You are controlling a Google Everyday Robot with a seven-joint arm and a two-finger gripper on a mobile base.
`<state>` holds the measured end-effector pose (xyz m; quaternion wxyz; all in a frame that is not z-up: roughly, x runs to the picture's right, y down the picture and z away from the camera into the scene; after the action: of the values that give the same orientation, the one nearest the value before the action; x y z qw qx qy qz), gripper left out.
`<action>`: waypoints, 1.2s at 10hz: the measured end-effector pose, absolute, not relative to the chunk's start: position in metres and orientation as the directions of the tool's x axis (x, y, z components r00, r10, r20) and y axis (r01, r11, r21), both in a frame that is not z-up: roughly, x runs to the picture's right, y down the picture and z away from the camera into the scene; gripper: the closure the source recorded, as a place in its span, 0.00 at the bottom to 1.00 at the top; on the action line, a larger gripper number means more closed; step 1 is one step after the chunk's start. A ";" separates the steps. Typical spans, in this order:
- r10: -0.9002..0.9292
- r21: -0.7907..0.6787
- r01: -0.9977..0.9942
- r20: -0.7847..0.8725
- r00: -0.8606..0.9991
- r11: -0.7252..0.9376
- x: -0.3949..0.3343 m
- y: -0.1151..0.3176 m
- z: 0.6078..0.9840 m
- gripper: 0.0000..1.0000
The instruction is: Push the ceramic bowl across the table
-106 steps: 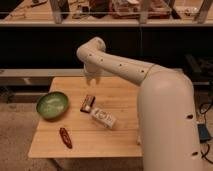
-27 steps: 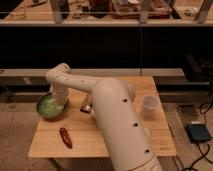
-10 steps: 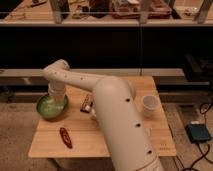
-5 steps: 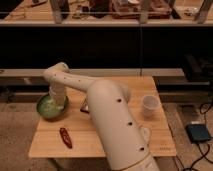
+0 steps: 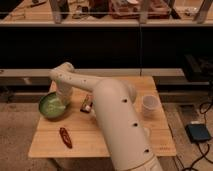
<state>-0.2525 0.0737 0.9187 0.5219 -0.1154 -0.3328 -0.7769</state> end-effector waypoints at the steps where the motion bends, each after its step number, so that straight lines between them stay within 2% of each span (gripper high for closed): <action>1: -0.742 0.381 0.899 0.535 -0.403 -0.213 -0.246 0.074 0.921 1.00; 12: -0.778 0.253 0.961 0.580 -0.241 -0.110 -0.180 0.072 0.936 1.00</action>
<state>-0.1804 0.0715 0.9357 0.5966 -0.1531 -0.2988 -0.7290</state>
